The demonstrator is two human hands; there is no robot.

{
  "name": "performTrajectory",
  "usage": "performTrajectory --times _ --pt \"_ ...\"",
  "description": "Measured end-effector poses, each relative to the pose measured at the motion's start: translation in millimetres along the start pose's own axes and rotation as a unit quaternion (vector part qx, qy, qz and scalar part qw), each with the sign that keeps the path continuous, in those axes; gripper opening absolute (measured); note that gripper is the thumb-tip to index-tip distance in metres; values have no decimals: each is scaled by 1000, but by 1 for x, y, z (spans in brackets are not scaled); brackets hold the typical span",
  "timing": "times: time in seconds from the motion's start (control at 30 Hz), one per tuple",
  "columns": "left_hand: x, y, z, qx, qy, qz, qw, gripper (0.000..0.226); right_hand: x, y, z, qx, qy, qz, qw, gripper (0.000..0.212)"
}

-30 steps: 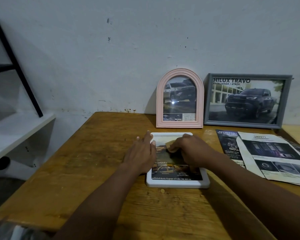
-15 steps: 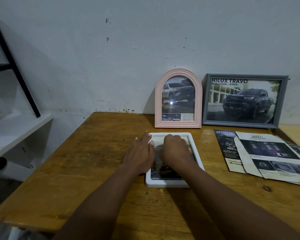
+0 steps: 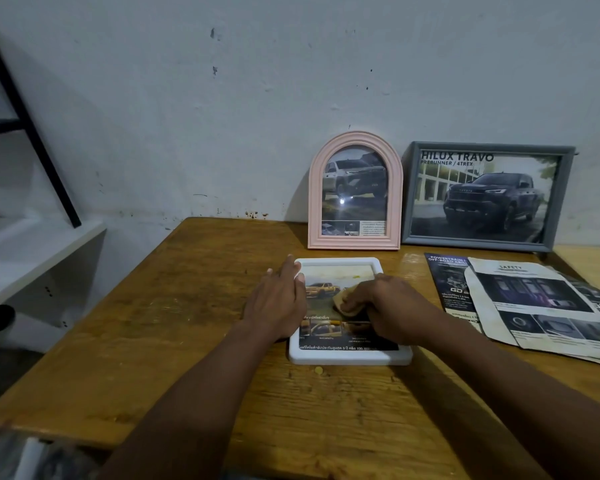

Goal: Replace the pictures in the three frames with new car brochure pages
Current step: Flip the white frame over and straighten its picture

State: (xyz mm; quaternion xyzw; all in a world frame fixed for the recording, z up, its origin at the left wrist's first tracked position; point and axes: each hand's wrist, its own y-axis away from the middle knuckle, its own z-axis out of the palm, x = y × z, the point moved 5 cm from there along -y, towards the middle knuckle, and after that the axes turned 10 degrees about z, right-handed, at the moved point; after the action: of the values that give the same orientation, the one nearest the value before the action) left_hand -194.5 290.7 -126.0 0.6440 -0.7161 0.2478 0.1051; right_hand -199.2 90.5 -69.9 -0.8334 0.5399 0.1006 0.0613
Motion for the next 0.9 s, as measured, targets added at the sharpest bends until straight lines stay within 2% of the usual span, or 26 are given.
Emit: performTrajectory --times 0.13,0.23,0.33,0.47,0.57,0.77,0.9 --pt "7 3 -3 -3 -7 -8 1000 56 -8 19 1 26 47 56 997 40" --pt "9 3 -4 -5 -12 -12 1000 55 -35 26 7 64 69 118 989 27" --pt "7 1 -3 2 -14 -9 1000 54 -53 18 13 81 6 142 986 27" --pt "5 2 -2 8 -2 -3 1000 53 -73 11 30 59 -133 70 987 25" --pt "6 2 -3 14 9 -3 1000 49 -65 14 31 2 -169 4 986 34" --pt "5 3 -5 15 -1 -7 1000 50 -33 26 18 -73 -106 -96 987 40" --pt "5 1 -4 -4 -14 -10 1000 52 4 37 -1 -65 -45 -74 994 32"
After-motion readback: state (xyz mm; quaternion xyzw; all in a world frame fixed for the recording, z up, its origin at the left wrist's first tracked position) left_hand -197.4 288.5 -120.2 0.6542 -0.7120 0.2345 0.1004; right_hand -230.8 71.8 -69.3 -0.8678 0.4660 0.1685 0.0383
